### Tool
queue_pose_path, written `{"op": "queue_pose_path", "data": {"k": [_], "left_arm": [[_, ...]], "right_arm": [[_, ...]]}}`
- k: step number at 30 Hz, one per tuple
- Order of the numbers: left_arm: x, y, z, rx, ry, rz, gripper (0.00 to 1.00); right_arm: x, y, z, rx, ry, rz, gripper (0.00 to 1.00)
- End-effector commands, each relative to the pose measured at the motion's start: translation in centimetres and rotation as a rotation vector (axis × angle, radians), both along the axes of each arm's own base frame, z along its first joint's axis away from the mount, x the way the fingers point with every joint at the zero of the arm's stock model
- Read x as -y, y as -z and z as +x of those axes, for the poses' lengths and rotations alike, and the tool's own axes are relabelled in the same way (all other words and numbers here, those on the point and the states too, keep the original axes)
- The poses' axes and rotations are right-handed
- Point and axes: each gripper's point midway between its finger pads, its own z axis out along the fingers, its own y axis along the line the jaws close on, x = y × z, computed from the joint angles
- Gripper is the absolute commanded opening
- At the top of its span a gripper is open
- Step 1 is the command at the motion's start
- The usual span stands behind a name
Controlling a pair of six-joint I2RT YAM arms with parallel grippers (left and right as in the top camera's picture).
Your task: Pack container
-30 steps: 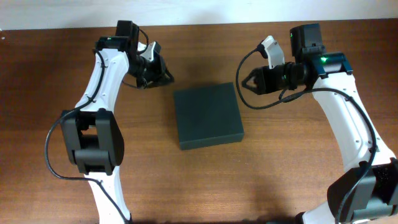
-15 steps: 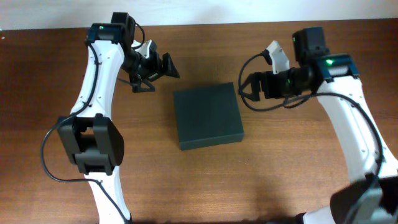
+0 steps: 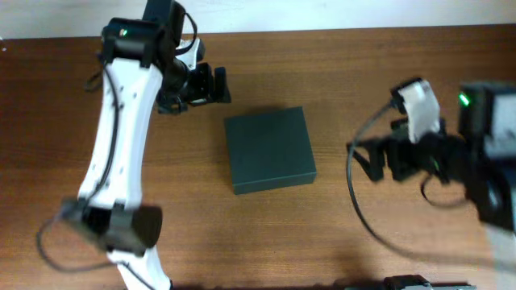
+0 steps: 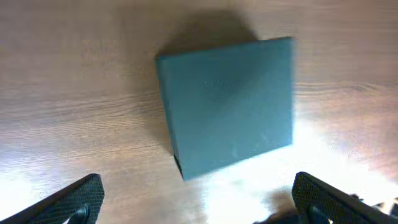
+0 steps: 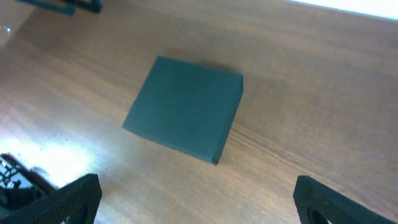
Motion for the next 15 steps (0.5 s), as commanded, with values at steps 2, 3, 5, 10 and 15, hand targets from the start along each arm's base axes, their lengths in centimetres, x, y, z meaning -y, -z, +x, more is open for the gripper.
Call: {"op": "queue_pose_path", "data": {"k": [2,3,5,10,15], "left_arm": [[-0.8,-6.3,-3.8,0.189,0.023,0.065,0.99],[-0.9,-7.0,-4.6,0.206,0.026,0.079,0.99],[-1.2,-8.4,-6.3,0.250,0.021,0.115,0.99],[-1.4,-10.6,-9.7,0.344,0.003,0.167,0.99],[-2.5,-9.4,-13.2,0.336,-0.037,0.213,0.99]], "right_arm": [[0.9,-1.8,-3.7,0.099,-0.004,-0.056,0.99],[0.9,-2.0,-4.7,0.112,-0.008,-0.059,0.99],[1.0,-2.4,-6.8,0.143,-0.016,-0.067,0.99],[1.1,-2.6,-11.0,0.236,-0.013,-0.064,0.99],[1.2,-1.1,-14.1,0.294,-0.009,-0.059,0.99]]}}
